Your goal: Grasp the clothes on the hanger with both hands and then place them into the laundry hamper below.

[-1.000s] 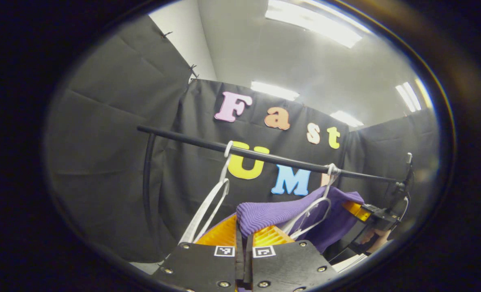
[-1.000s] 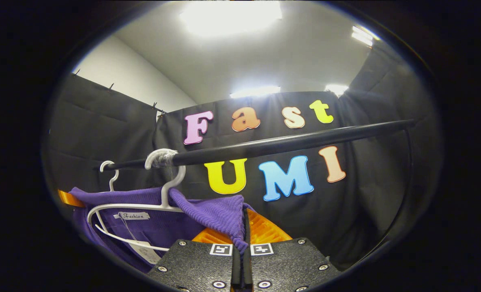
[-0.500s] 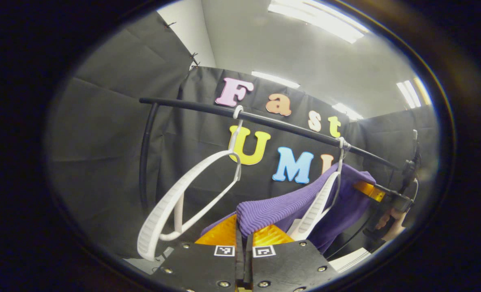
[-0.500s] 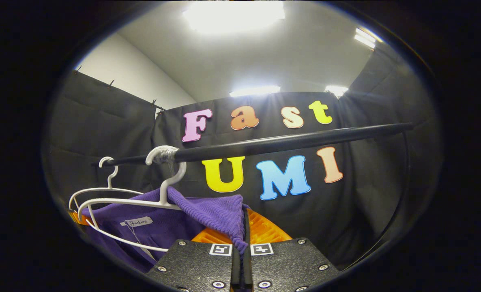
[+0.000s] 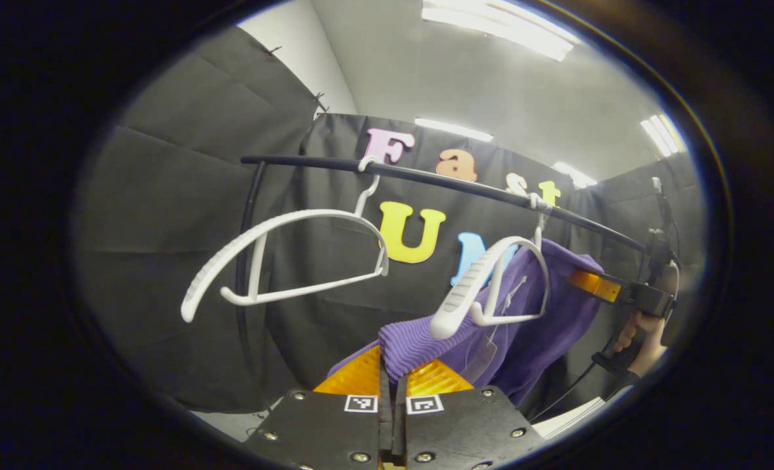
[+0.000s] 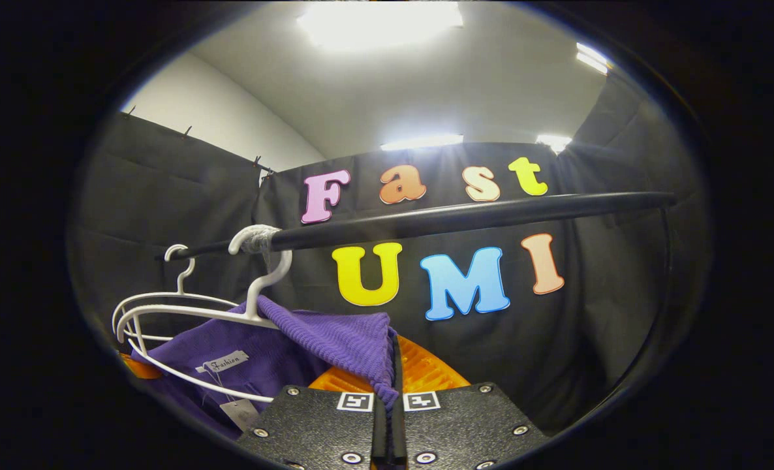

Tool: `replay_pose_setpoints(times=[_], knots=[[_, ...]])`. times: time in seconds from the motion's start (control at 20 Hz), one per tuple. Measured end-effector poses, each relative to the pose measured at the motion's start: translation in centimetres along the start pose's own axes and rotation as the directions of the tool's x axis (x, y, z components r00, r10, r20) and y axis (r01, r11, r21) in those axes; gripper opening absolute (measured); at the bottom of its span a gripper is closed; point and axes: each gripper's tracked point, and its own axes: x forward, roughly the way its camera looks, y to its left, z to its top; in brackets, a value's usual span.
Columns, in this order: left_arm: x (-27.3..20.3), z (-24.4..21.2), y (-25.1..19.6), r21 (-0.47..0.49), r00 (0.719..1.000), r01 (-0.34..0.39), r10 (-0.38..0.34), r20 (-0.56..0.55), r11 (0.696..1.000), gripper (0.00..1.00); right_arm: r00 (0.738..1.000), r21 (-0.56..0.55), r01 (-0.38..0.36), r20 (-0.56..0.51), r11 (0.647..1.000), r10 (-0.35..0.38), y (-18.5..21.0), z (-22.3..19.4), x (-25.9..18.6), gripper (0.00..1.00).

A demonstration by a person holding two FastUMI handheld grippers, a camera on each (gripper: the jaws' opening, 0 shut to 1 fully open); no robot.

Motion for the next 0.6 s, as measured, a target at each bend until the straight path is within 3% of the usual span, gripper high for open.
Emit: replay_pose_setpoints(times=[0.3, 0.6], knots=[[1.1, -0.5, -3.7, 0.013, 1.0, -0.01, 0.01, 0.004, 1.0, 0.0, 0.999, -0.002, 0.012, 0.034, 1.0, -0.012, -4.8, 0.0, 3.1, 0.02], [3.7, -1.4, -7.4, 0.03, 0.999, -0.036, 0.037, -0.01, 0.999, 0.01, 1.0, 0.052, -0.007, -0.017, 0.999, 0.008, -8.1, -3.1, 4.1, 0.02]])
